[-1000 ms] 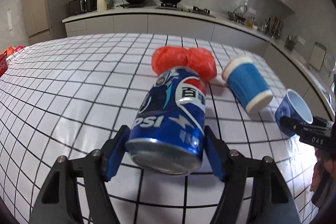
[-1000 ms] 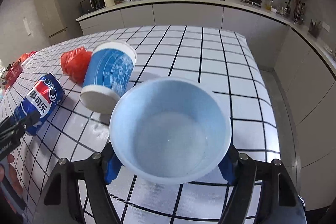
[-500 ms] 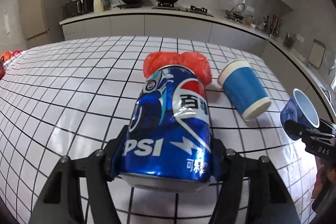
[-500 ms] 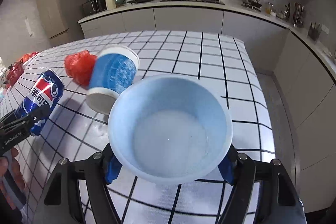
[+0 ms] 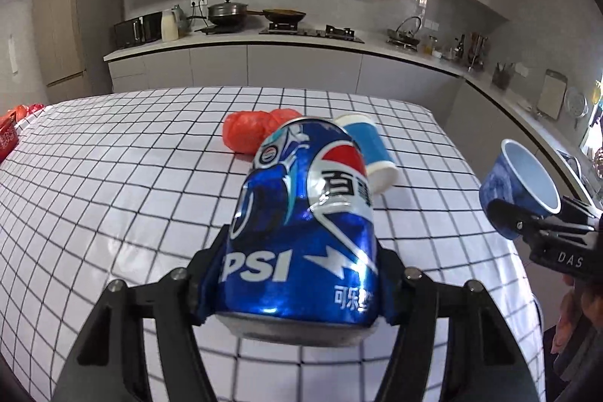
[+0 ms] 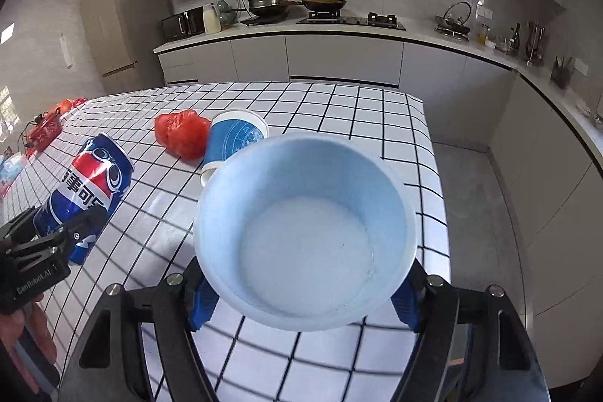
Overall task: Collect trash
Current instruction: 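Grasp the light blue bowl with the right tool while the left tool grasps the Pepsi can, then carry the bowl and Pepsi can over the bin and open both tools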
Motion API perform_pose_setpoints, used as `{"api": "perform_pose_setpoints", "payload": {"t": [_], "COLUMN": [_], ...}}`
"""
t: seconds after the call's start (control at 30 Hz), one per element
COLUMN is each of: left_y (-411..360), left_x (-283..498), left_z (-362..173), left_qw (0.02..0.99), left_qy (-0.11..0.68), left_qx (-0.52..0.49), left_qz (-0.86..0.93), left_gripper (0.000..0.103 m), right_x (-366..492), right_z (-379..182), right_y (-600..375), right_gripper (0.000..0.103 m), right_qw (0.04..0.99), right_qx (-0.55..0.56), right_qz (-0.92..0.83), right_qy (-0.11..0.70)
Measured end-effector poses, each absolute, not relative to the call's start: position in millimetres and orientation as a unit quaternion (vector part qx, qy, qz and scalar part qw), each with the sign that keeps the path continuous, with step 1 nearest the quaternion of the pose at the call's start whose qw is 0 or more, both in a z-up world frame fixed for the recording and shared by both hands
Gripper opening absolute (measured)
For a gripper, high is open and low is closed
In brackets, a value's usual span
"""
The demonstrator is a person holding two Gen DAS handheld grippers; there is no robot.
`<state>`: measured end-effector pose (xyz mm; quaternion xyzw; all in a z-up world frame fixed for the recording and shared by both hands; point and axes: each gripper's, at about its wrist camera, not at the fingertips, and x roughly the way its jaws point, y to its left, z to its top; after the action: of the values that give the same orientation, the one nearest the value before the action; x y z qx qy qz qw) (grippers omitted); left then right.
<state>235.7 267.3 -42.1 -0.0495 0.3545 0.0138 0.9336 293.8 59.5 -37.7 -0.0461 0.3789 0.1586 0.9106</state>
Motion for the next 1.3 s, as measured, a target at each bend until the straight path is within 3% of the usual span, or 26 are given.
{"api": "perform_pose_setpoints", "payload": {"t": [0.63,1.3], "left_y": [177,-3], "left_x": [172,163], "left_z": [-16,-26], "left_qw": [0.939,0.919], "left_qy": [0.342,0.359], "left_qx": [-0.028,0.014], "left_qz": [-0.02,-0.16], "left_gripper": [0.065,0.065], "right_x": [208,138], "right_z": [-3,-8], "right_y": [-33,-254], "right_gripper": [0.076,0.076], "right_qw": [0.916,0.925], "right_qx": [-0.042,-0.024], "right_qz": [0.168,0.065], "right_qy": [0.361,0.373]}}
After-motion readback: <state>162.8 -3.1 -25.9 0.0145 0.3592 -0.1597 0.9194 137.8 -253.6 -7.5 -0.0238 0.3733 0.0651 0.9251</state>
